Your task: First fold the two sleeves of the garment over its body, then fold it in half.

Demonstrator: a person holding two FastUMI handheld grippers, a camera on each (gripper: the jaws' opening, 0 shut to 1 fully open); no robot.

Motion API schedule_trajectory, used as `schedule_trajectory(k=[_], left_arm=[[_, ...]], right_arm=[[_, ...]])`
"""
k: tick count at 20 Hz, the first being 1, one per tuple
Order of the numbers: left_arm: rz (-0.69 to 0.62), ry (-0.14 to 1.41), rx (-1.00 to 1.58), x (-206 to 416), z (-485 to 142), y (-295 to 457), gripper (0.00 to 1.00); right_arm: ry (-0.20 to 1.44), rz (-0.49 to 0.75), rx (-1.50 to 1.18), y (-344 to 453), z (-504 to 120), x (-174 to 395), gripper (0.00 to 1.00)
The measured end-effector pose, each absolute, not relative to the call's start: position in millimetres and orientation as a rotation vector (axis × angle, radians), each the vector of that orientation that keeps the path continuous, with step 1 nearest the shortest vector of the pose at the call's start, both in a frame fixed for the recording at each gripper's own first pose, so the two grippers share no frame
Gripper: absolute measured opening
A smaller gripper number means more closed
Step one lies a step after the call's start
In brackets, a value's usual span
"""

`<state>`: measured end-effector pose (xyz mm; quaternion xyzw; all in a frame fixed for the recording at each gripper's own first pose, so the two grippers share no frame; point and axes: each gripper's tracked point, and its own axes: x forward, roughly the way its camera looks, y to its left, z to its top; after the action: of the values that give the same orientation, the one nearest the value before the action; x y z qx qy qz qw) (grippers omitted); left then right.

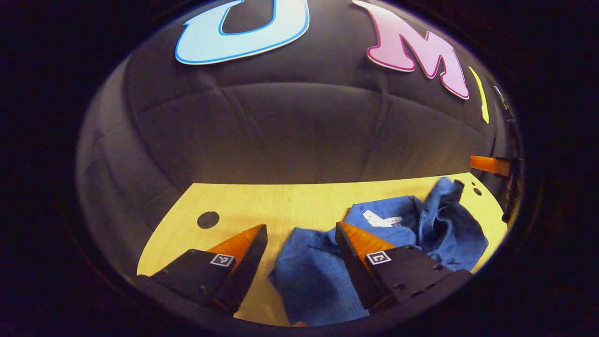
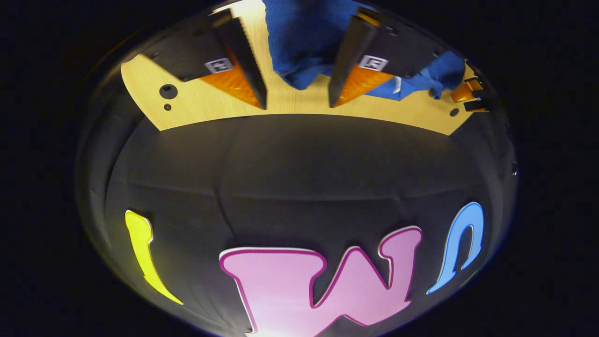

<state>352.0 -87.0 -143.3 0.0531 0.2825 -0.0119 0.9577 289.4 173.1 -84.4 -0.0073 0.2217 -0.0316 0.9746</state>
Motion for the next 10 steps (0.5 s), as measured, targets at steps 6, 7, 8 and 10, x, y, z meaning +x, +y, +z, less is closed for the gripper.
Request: schedule_trajectory(k=[6,7,8,10], left_arm=[[0.02,0.507,0.004,321,-111,-92,0.83],[0.021,0.495,-0.001,309,-100,-91,0.83],[0.011,0.485,-0.005,294,-89,-93,0.83],[-0.009,0.444,0.012,262,-63,-99,0.83]], right_arm=[[0.413,-0.053,-0.062,178,-64,244,0.99],[0.405,-0.055,-0.065,179,-57,231,0.99],[0.399,-0.058,-0.06,180,-51,216,0.99],[0.372,-0.064,-0.03,186,-35,186,0.99]])
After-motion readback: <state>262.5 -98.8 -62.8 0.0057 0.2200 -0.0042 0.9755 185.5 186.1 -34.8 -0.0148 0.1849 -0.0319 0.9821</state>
